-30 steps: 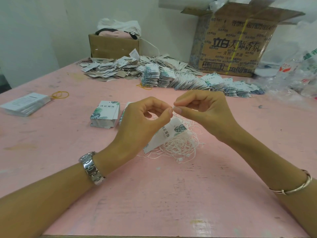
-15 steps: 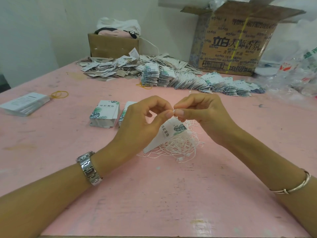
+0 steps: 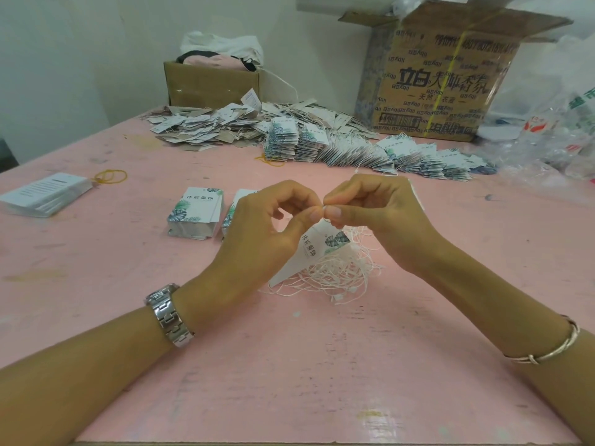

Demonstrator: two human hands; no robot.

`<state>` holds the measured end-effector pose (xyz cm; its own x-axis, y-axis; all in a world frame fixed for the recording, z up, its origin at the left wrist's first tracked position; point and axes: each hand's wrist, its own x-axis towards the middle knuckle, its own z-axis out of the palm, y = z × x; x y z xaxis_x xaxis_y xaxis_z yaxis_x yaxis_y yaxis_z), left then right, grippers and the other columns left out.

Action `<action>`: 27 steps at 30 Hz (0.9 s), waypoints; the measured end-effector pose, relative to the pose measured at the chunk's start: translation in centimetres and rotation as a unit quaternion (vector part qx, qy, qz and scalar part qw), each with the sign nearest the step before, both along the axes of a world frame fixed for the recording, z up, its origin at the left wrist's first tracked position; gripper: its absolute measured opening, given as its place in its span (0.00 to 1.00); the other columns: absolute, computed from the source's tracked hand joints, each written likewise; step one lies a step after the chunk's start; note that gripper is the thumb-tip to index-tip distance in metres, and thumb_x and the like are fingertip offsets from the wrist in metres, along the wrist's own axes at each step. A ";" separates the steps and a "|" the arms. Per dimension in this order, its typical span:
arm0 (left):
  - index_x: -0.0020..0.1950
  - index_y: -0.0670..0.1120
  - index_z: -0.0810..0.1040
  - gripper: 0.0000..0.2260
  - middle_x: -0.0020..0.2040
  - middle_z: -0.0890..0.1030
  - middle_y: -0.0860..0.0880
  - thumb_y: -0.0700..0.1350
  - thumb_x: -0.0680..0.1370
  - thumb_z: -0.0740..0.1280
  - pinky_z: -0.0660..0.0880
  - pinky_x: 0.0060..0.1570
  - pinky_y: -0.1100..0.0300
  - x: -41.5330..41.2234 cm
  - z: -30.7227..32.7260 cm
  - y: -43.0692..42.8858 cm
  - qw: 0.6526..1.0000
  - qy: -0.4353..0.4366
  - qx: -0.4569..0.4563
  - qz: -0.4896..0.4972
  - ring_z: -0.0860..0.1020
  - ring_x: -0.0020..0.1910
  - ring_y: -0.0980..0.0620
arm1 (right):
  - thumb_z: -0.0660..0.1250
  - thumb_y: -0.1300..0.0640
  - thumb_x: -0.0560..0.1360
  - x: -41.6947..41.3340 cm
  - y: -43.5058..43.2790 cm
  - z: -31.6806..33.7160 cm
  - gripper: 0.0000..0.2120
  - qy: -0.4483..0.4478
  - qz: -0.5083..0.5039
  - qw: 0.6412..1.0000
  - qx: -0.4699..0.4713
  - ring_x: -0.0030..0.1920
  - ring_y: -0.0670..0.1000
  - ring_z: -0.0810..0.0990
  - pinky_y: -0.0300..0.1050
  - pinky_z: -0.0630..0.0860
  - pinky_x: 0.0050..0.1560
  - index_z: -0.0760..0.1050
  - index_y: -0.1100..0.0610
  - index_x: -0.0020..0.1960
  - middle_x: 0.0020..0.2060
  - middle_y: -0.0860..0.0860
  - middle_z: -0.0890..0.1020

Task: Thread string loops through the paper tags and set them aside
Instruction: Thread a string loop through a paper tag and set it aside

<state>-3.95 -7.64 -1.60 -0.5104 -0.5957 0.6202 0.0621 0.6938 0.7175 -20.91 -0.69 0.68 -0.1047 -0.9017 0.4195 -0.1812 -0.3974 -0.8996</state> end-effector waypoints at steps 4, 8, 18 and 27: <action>0.47 0.49 0.81 0.04 0.41 0.82 0.60 0.49 0.76 0.70 0.70 0.48 0.59 -0.2 0.5 -0.2 1.000 0.017 -0.001 0.006 0.78 0.43 0.59 | 0.72 0.64 0.67 -0.2 -0.1 0.4 0.07 -0.033 0.012 0.999 0.001 0.33 0.48 0.78 0.39 0.75 0.40 0.79 0.64 0.44 0.32 0.52 0.82; 0.54 0.52 0.81 0.06 0.50 0.82 0.59 0.49 0.78 0.69 0.69 0.48 0.64 -0.1 0.4 -0.8 1.000 -0.001 -0.024 0.011 0.78 0.47 0.59 | 0.70 0.65 0.68 -0.7 -0.1 0.7 0.07 -0.074 0.020 0.997 0.014 0.34 0.48 0.78 0.39 0.76 0.42 0.78 0.64 0.46 0.33 0.52 0.82; 0.74 0.59 0.64 0.18 0.64 0.73 0.55 0.48 0.84 0.52 0.63 0.66 0.57 0.3 -0.8 -3.0 0.965 -0.258 -0.018 -0.049 0.64 0.65 0.53 | 0.67 0.66 0.71 -1.8 -0.3 1.5 0.08 -0.208 0.043 0.977 0.006 0.37 0.47 0.79 0.37 0.77 0.42 0.81 0.58 0.46 0.36 0.51 0.82; 0.60 0.56 0.78 0.10 0.45 0.79 0.63 0.45 0.80 0.66 0.65 0.45 0.74 0.3 -0.2 -2.9 0.984 -0.162 0.020 -0.072 0.73 0.47 0.69 | 0.67 0.65 0.71 -2.6 -0.4 1.6 0.08 -0.260 0.021 0.965 0.000 0.38 0.46 0.79 0.36 0.77 0.43 0.83 0.57 0.43 0.36 0.50 0.82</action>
<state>-3.65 -10.52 -1.76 -0.7583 -0.5236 0.3883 -0.0786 0.6648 0.7429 -23.55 -1.12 2.31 -0.2646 -0.9098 0.3197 0.3111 -0.3943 -0.8647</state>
